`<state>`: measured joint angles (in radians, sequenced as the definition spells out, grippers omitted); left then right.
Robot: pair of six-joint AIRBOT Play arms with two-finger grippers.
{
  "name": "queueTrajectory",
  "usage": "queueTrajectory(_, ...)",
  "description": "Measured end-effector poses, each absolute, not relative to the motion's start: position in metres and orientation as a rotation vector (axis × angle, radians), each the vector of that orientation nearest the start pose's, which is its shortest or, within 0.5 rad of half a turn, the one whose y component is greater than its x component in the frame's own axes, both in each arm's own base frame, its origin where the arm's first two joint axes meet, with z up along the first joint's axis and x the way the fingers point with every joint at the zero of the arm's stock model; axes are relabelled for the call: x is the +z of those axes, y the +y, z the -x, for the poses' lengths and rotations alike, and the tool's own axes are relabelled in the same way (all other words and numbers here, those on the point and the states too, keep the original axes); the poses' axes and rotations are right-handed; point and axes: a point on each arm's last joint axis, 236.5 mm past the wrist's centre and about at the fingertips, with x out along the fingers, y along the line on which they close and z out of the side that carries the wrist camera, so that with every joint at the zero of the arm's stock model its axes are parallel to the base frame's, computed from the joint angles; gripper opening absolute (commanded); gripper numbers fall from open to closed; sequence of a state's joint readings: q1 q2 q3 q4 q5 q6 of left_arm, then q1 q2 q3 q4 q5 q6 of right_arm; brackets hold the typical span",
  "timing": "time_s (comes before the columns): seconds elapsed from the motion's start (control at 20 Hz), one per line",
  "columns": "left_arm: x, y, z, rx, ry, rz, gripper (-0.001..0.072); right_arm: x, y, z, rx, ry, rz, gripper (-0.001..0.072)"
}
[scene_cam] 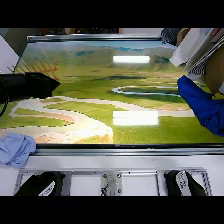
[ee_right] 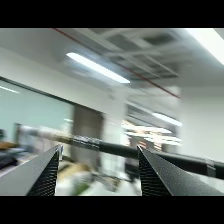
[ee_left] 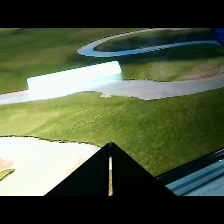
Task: Fold the clothes and pants, and hang the long-sleeved shirts on hangers.
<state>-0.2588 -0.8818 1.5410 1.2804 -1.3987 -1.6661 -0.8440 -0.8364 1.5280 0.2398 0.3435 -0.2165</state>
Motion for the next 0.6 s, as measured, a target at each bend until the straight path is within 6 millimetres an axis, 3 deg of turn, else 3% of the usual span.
queueTrajectory(0.05, 0.284, -0.146, -0.290, -0.465, 0.778, 0.146, 0.0011, 0.593, -0.138, -0.262, -0.327, -0.668, 0.375, 0.0343)
queueTrajectory(0.2, 0.283, -0.146, -0.289, -0.465, 0.782, 0.145, 0.0011, 0.554, -0.051, -0.296, 0.126, -0.552, 0.300, 0.0352)
queueTrajectory(0.4, 0.280, -0.145, -0.287, -0.464, 0.798, 0.140, 0.0011, 0.463, 0.047, -0.331, 0.580, -0.234, 0.180, 0.0352)
queueTrajectory(0.6, 0.279, -0.145, -0.286, -0.464, 0.804, 0.138, 0.0011, 0.368, 0.157, -0.335, 0.956, 0.083, 0.056, 0.0350)
